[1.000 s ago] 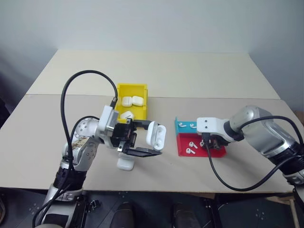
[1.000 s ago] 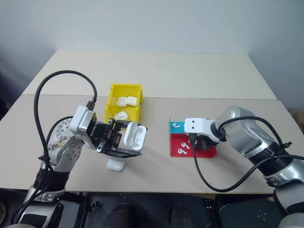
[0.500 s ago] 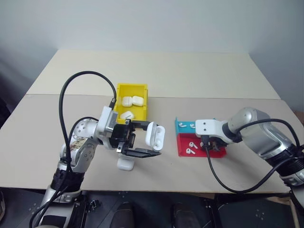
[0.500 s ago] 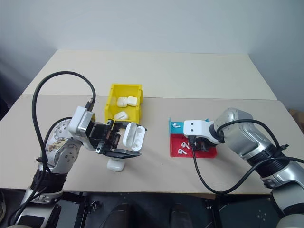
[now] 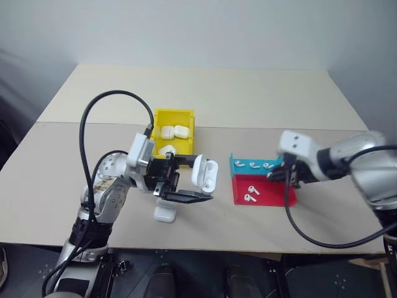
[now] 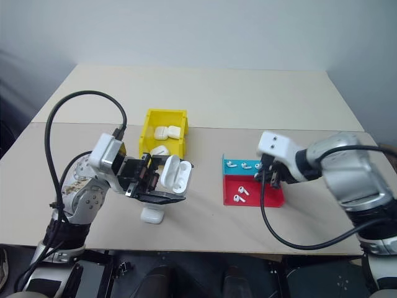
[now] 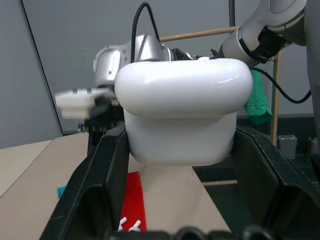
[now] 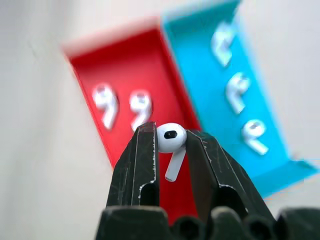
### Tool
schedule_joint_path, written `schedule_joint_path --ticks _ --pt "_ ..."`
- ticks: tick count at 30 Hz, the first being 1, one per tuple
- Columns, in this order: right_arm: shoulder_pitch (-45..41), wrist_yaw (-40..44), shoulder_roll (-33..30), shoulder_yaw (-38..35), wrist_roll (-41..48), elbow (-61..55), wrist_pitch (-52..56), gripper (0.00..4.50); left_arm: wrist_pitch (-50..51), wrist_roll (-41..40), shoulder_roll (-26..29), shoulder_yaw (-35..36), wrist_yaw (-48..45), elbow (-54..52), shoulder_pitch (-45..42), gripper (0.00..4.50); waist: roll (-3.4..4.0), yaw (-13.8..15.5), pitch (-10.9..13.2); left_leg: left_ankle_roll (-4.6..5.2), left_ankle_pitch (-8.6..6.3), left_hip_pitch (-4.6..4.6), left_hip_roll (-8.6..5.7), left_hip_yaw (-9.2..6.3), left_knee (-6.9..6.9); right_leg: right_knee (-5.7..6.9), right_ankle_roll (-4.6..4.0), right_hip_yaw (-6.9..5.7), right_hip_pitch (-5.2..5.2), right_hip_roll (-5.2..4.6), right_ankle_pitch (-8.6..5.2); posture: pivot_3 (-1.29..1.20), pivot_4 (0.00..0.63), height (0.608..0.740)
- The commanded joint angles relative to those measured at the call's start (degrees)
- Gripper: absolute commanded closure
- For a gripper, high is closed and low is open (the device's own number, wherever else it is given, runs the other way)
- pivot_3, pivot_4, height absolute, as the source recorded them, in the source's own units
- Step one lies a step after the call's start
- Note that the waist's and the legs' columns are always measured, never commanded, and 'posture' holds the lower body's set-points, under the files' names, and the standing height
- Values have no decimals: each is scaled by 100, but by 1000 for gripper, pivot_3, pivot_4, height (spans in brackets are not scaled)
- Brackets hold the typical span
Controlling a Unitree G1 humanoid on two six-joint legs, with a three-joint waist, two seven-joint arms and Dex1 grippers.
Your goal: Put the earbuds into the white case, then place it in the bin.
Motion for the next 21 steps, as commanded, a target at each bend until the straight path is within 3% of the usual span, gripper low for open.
schedule_joint_path --ticks 1,5,8,13,21 --pt "202 -510 840 -2017 1135 -1008 681 3856 107 -74 -26 25 59 0 -172 1718 0 -6 0 0 0 0 0 -1 -1 0 0 0 2 0 0 0 150 740" --pt "-77 -1258 1863 -3260 2239 -1684 1472 3856 272 -69 -66 0 226 -20 -257 1718 1 -13 0 -1 1 4 0 0 0 8 0 2 2 0 0 0 150 740" --pt "-305 -1812 2433 -3628 3086 -2191 1798 3856 565 -74 -82 -72 487 -161 -348 1718 2 -19 -1 -1 1 6 0 0 -2 9 0 2 2 0 0 0 150 740" --pt "-263 -2598 2752 -3392 3979 -2558 1798 3856 764 -15 -222 -194 760 -262 -467 1718 3 -15 -1 -1 1 2 -1 -2 -7 9 0 2 2 0 0 0 150 740" --pt "32 -3444 2690 -2890 4788 -2520 1157 3856 769 17 -463 -247 1004 -254 -677 1718 3 -23 -1 -1 1 3 -1 -2 -7 5 0 2 2 0 0 0 150 740"
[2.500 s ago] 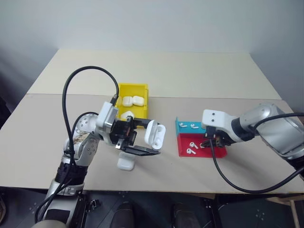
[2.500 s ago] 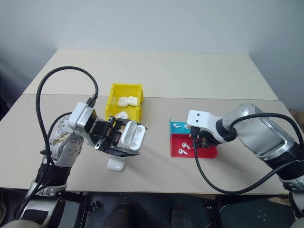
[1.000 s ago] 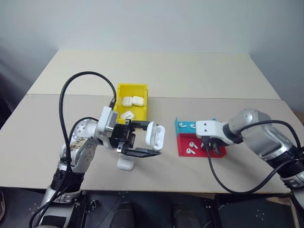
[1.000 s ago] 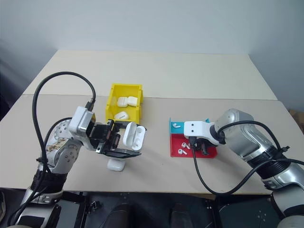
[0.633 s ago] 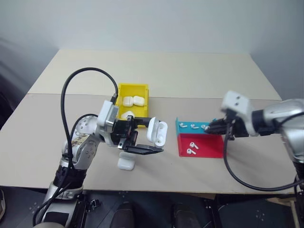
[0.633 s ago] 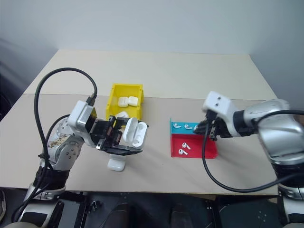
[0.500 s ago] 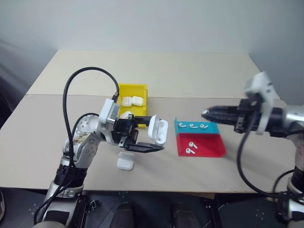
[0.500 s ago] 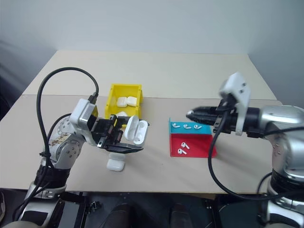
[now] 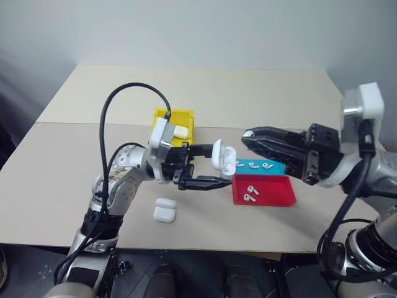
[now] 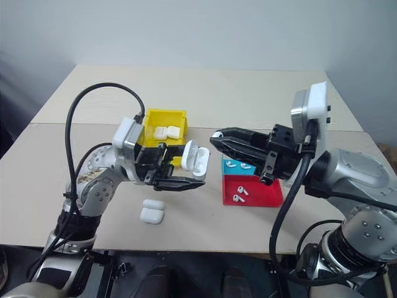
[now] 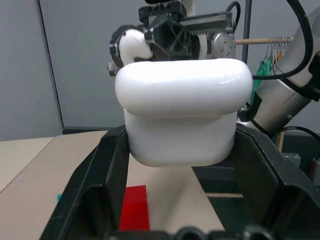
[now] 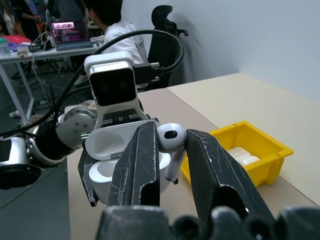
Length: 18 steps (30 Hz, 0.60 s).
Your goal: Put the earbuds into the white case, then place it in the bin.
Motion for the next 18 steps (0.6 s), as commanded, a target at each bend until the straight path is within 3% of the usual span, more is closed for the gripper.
schedule_joint_path --ticks 1,18 --pt "100 -270 -109 186 318 -90 -488 3856 -41 4 -55 -8 79 -195 -154 1718 0 -4 0 0 0 0 0 0 0 -1 0 0 0 0 0 0 150 740" --pt "638 -1032 -638 1193 523 67 -1845 3856 -12 -78 11 -11 -97 -177 -245 1718 0 -8 0 0 0 -1 0 0 -1 -6 0 0 -1 0 0 0 150 740"
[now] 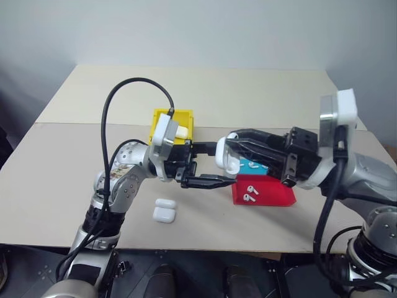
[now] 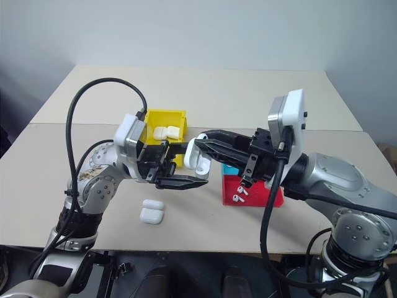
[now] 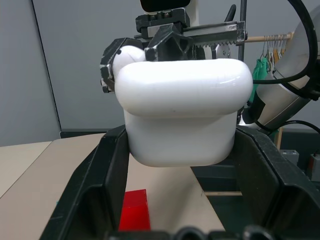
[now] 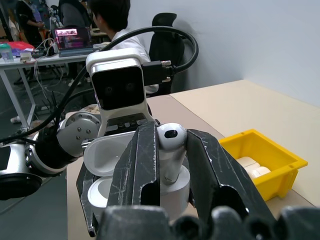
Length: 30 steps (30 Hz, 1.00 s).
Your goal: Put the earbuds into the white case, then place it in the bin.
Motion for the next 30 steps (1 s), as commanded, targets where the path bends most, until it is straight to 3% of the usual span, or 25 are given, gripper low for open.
schedule_joint_path --ticks 1,7,14,19,26,30 --pt "129 -34 -159 96 -86 -61 -386 3856 -7 -98 -27 53 -25 -160 -145 1718 0 1 0 0 0 0 0 0 -1 0 0 0 0 0 0 0 150 740" --pt "456 90 -513 468 -514 -114 -877 3856 -31 -86 -9 76 -67 -94 -156 1718 0 1 0 0 0 0 0 0 -1 -1 0 0 0 0 0 0 150 740" --pt "644 170 -715 538 -512 -95 -1303 1525 -53 -65 -24 98 -39 -50 -167 1718 0 7 0 0 0 0 0 0 -1 -1 0 0 0 0 0 0 150 740" --pt "634 114 -757 563 -477 -36 -1433 136 -70 -43 -38 101 -40 -29 -167 1718 -1 6 0 0 0 0 0 0 -1 -3 0 0 0 0 0 0 150 740" --pt "461 -7 -844 122 248 149 -1497 62 -118 1 1 117 -132 92 -213 1718 -1 9 1 0 0 -1 0 0 -1 -3 0 0 0 0 0 0 150 740" --pt "-11 491 -1574 -56 357 761 -1357 62 -142 -15 116 175 -356 237 -280 1718 0 12 1 0 0 -1 0 0 -1 -3 0 0 0 0 0 0 150 740"
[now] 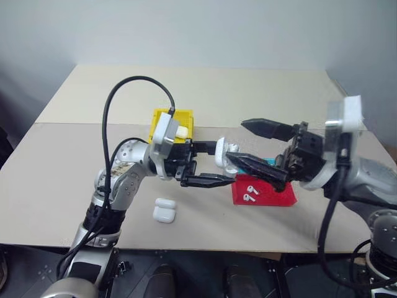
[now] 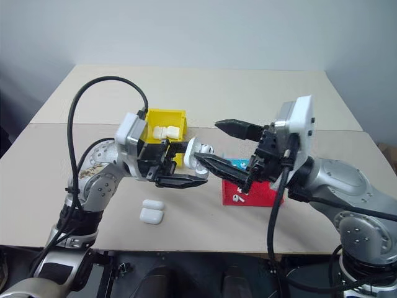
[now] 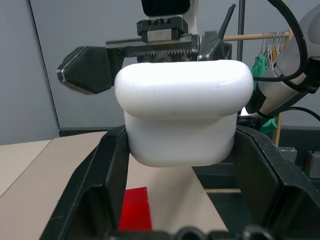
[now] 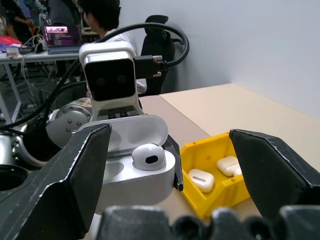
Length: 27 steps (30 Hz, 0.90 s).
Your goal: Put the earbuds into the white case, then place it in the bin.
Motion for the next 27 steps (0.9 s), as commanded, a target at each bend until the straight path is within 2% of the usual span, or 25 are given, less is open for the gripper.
schedule_joint_path --ticks 1,3,5,7,9,12,16,23,27 --pt "-610 740 -857 -176 -110 598 6 62 -87 -96 122 168 -277 50 -129 1718 1 -1 1 0 0 1 -1 2 2 1 0 2 0 -1 0 0 150 740" --pt "-901 1355 -1372 151 -594 1033 -135 62 -85 -115 158 166 -401 78 -150 1718 1 -2 0 0 0 2 0 1 -2 -1 -1 1 0 1 0 0 150 740" --pt "-1328 2114 -1868 802 -1421 1717 -451 62 -111 -103 155 161 -447 76 -141 1718 1 -15 1 1 0 2 0 1 -5 -2 -1 2 -3 1 -1 0 150 740" --pt "-1871 2883 -2261 1943 -2945 2527 -1260 62 -158 -84 136 156 -475 63 -109 1718 1 -34 1 1 0 2 0 6 -3 -3 -1 7 -5 1 -1 0 150 740" --pt "-2470 3489 -2316 3028 -4432 3363 -2197 449 -188 -79 115 162 -473 32 -70 1718 2 -63 1 1 -1 3 1 7 -2 -4 -1 6 -4 1 -1 0 150 740" --pt "-3351 4369 -1839 3992 -5666 4716 -3346 1322 -244 -51 93 198 -410 -17 -8 1718 2 -147 1 0 0 1 1 11 -4 -5 0 10 -11 1 -1 0 150 740" --pt "-3969 5044 -1246 4446 -6432 6164 -4525 2656 -292 -25 111 252 -318 -78 52 1718 6 -171 4 -3 2 -18 1 12 -9 -3 0 11 -35 1 -1 0 150 740" --pt "-4648 5337 -349 4982 -7648 8438 -6346 2656 -282 -69 311 382 -199 -349 306 1718 9 -143 6 -34 20 -33 1 15 -7 3 0 10 -53 -1 0 0 150 740" --pt "-4914 5216 16 5137 -8184 9422 -7018 2656 -280 -62 363 436 -77 -508 411 1718 10 -144 7 -35 21 -32 1 15 -8 8 0 9 -53 -1 0 0 150 740"
